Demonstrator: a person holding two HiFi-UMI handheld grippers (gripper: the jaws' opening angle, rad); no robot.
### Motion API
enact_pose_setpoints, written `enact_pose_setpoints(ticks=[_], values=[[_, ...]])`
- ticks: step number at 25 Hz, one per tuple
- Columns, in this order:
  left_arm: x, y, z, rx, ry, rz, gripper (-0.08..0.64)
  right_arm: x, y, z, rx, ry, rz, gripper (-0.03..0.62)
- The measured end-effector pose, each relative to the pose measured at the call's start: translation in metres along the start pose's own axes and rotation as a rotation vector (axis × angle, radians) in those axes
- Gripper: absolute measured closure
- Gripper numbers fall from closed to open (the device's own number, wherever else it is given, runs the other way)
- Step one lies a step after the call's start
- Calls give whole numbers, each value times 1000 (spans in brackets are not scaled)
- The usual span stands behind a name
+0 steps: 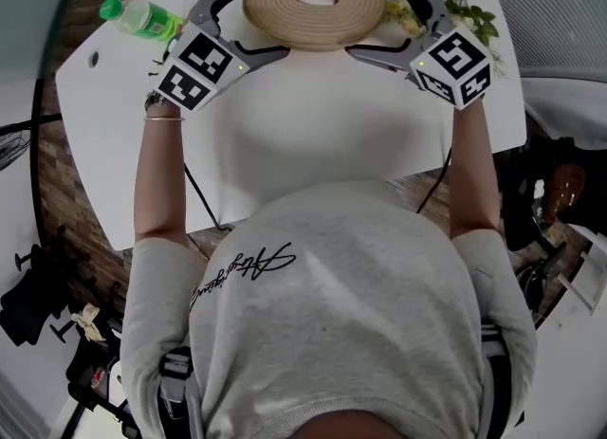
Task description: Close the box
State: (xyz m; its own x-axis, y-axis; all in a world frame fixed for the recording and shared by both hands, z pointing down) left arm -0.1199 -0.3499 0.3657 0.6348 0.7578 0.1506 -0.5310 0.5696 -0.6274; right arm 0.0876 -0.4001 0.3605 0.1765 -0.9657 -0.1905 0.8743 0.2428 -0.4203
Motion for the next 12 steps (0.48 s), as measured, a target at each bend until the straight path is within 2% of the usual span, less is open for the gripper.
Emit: enact_pose_setpoints(ticks=[3,8,12], values=[[11,8,-6,45,8,-29,31,-10,11,-9,34,10,20,0],[33,23,-14,115,14,-49,31,-36,19,-24,84,44,7,0],[45,38,-21,187,49,-78,31,-48,25,-42,148,53,14,2]])
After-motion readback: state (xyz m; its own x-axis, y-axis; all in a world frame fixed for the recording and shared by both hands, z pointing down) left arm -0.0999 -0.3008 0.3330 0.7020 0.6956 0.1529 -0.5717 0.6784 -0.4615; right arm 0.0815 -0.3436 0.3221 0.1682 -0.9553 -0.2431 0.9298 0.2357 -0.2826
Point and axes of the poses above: the fingertips, and each gripper's own axes: y backward along the fingers, x to its right, z out of its underside, the point moved 7 cm from there along y, backward along the fingers, and after that the axes turned 7 degrees about y, right-handed, at the moved point
